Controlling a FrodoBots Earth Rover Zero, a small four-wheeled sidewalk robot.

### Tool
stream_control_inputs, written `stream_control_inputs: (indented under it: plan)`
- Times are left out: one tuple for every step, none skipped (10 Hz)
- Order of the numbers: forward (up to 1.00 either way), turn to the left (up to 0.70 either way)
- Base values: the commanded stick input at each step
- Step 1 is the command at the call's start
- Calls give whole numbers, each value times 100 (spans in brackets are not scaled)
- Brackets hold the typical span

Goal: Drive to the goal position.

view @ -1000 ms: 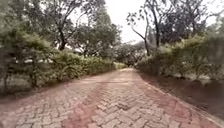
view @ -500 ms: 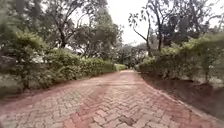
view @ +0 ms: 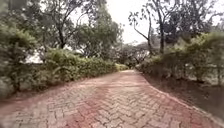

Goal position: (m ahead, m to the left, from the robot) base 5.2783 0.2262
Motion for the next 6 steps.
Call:
stream_control_inputs:
  plan:
    - [70, 0]
    - [70, 0]
    - [70, 0]
    - [70, 0]
    - [70, 0]
    - [70, 0]
